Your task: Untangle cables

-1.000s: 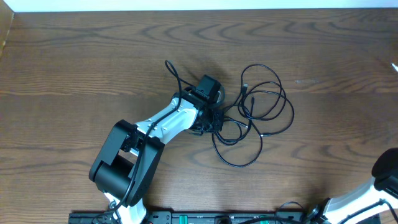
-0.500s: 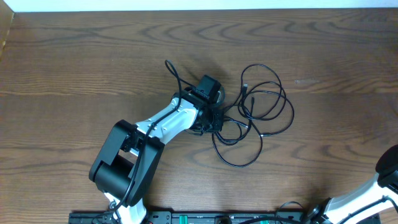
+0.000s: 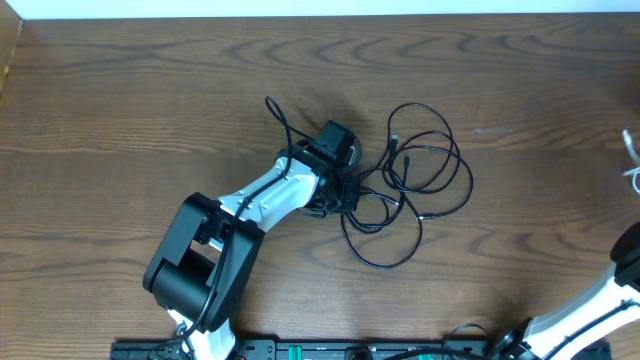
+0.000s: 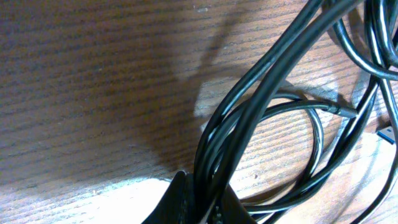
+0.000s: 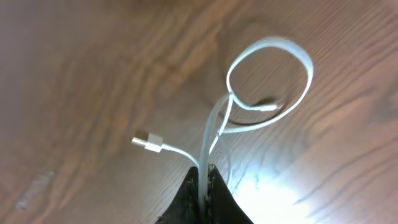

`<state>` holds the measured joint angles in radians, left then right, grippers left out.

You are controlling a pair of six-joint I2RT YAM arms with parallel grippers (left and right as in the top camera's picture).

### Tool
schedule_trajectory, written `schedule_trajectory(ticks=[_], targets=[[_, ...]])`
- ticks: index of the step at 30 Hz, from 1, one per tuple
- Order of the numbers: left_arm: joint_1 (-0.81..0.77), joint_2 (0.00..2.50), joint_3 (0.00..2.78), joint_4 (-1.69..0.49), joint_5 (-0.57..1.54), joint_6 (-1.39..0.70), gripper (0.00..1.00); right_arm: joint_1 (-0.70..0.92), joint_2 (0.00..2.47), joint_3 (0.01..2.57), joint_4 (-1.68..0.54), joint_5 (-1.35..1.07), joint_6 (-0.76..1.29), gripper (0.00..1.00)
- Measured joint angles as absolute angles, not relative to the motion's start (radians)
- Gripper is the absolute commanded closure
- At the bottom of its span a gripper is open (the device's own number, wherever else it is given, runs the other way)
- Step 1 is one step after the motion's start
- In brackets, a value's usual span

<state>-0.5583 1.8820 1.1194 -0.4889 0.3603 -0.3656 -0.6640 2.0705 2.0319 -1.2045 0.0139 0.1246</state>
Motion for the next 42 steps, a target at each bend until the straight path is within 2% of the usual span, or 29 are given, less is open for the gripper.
schedule_trajectory(ticks=[5, 9, 11, 12, 21, 25, 32, 42], targets=[[-0.558, 1.882, 1.119, -0.489, 0.36, -0.366, 0.93, -0.664, 2.11, 1.911, -1.17, -0.007, 0.129, 0.96], [-0.558, 1.882, 1.119, -0.489, 0.36, -0.366, 0.93, -0.664, 2.122, 1.853, -1.146, -0.019, 0.137, 0.77], [-0.558, 1.882, 1.119, -0.489, 0.36, -0.366, 0.93, -0.664, 2.123, 1.85, -1.14, -0.023, 0.139, 0.59], [-0.558, 1.882, 1.119, -0.489, 0.36, -0.366, 0.92, -0.664, 2.123, 1.85, -1.135, -0.027, 0.141, 0.54], [-0.558, 1.882, 1.119, -0.489, 0.36, -0.366, 0.93, -0.651, 2.112, 1.895, -1.152, -0.231, 0.113, 0.43], [-0.558, 1.882, 1.119, -0.489, 0.356, -0.366, 0.92, -0.58, 2.024, 1.968, -1.198, -0.274, 0.038, 0.31], [-0.515, 1.802, 1.125, -0.54, 0.306, -0.365, 0.93, -0.324, 1.83, 2.02, -1.303, -0.319, -0.073, 0.31], [-0.383, 1.387, 1.207, -0.527, 0.284, -0.366, 0.92, 0.011, 1.892, 1.881, -1.285, -0.345, -0.118, 0.29]])
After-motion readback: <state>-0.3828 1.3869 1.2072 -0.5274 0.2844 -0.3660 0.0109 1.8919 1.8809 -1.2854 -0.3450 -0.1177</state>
